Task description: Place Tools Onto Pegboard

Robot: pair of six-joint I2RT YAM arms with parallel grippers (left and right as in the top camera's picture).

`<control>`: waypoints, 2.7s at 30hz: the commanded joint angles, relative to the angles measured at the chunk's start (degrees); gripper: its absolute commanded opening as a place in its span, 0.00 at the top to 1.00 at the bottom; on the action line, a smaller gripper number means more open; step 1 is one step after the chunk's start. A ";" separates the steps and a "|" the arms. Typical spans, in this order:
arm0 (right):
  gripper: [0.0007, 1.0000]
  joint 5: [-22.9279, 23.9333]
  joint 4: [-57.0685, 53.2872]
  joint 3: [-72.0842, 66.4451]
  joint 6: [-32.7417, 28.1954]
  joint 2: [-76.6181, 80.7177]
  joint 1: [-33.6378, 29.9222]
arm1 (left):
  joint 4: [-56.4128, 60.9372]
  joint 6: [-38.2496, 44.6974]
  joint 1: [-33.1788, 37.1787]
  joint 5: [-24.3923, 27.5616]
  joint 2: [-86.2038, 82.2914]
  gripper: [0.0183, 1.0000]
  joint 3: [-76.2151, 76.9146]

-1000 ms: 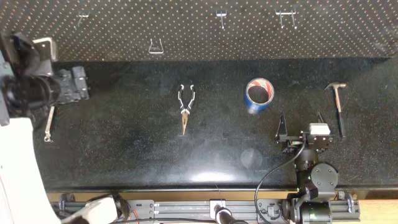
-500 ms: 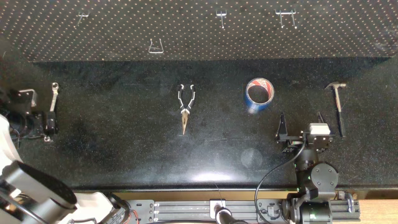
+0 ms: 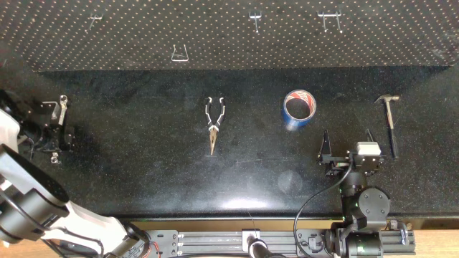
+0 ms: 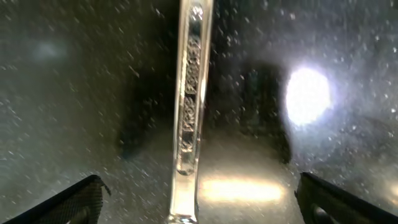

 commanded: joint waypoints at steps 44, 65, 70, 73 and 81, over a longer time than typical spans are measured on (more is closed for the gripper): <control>0.02 0.28 -0.13 -0.31 -0.44 -0.39 0.28 | 16.55 -39.41 -24.74 -7.98 -69.59 0.99 -31.36; 0.02 0.28 -0.13 -0.31 -0.44 -0.39 0.28 | 48.00 -40.65 -36.24 -7.10 -40.94 0.99 -31.28; 0.03 0.28 -0.13 -0.31 -0.44 -0.39 0.28 | 51.01 -41.57 -36.26 -7.08 -38.32 0.99 -31.28; 0.02 0.28 -0.13 -0.31 -0.44 -0.39 0.28 | 51.49 -41.77 -36.26 -7.04 -37.55 0.99 -31.28; 0.03 0.28 -0.13 -0.31 -0.44 -0.39 0.28 | 53.37 -41.75 -36.26 -5.33 -36.06 0.99 -31.28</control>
